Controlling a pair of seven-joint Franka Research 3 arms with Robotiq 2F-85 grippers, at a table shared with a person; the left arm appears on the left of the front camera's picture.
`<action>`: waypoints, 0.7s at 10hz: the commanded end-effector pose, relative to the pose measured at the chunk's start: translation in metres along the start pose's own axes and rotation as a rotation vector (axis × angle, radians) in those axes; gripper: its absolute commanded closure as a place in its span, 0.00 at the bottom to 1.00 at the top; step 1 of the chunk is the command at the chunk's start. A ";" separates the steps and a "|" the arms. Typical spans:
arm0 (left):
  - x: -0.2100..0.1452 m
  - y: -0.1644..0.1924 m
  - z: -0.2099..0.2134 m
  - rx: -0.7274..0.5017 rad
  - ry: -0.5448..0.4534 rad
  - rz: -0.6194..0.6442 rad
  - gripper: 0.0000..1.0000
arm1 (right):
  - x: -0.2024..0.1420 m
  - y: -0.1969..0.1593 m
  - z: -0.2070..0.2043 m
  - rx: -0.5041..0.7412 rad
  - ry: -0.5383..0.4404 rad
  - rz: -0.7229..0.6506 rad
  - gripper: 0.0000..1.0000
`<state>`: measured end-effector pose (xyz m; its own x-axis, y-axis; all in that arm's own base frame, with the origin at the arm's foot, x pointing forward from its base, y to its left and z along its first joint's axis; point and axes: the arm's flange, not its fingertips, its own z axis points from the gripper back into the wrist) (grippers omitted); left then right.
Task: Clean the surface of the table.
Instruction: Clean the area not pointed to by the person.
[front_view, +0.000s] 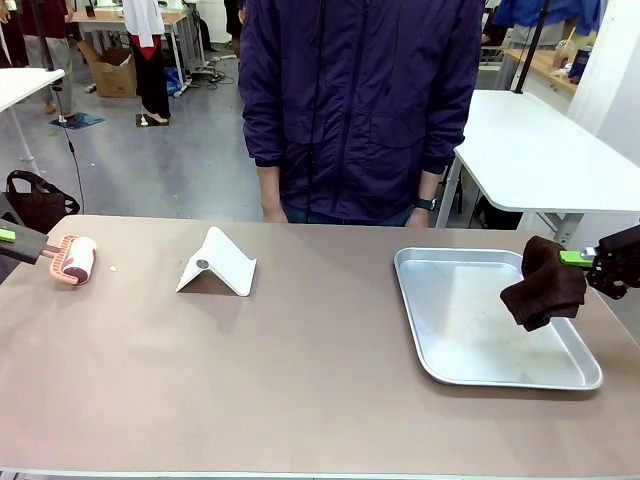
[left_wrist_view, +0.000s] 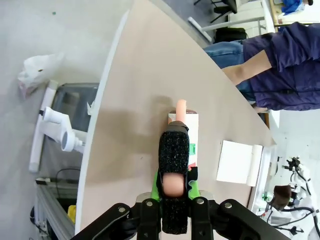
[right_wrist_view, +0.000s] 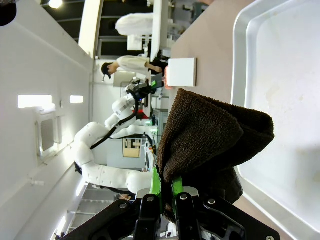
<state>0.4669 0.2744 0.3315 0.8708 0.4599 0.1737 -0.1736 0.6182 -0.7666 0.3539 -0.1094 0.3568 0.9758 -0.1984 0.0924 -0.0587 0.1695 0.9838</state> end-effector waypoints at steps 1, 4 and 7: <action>-0.003 -0.002 -0.013 0.041 0.051 0.030 0.78 | 0.001 0.003 0.000 0.011 -0.011 0.016 0.90; -0.009 -0.016 -0.051 0.063 0.124 0.023 0.78 | 0.001 0.003 0.000 0.011 -0.011 0.016 0.90; -0.001 -0.031 -0.082 0.054 0.181 0.046 0.78 | 0.001 0.003 0.000 0.011 -0.011 0.016 0.90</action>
<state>0.5064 0.2062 0.3235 0.9161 0.3955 0.0656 -0.2006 0.5939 -0.7791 0.3539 -0.1094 0.3568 0.9757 -0.1984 0.0925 -0.0587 0.1695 0.9838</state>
